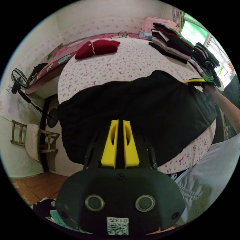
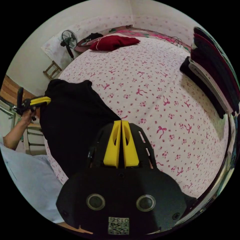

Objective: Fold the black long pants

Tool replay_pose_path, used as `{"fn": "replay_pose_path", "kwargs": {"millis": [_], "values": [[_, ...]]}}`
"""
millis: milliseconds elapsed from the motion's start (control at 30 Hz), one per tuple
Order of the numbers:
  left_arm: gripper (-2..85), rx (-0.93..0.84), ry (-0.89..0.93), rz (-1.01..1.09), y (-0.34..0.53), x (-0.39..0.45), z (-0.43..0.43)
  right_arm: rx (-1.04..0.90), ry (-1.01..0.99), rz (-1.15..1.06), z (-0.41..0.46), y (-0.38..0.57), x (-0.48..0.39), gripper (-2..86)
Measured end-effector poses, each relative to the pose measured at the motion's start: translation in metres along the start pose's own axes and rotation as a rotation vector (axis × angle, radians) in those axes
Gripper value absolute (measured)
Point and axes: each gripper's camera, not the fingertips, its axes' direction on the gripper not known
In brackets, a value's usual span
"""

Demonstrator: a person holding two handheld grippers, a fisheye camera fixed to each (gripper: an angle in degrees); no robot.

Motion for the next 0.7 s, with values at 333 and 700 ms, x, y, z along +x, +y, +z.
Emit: {"fn": "replay_pose_path", "kwargs": {"millis": [333, 700], "values": [[0.9, 0.111, -0.065, 0.03, -0.05, -0.005, -0.02, 0.079, 0.088, -0.09, -0.033, 0.062, -0.043, 0.0], [-0.3, -0.03, -0.12, -0.029, -0.11, -0.012, 0.032, -0.004, 0.241, -0.117, -0.017, 0.116, -0.048, 0.0]]}}
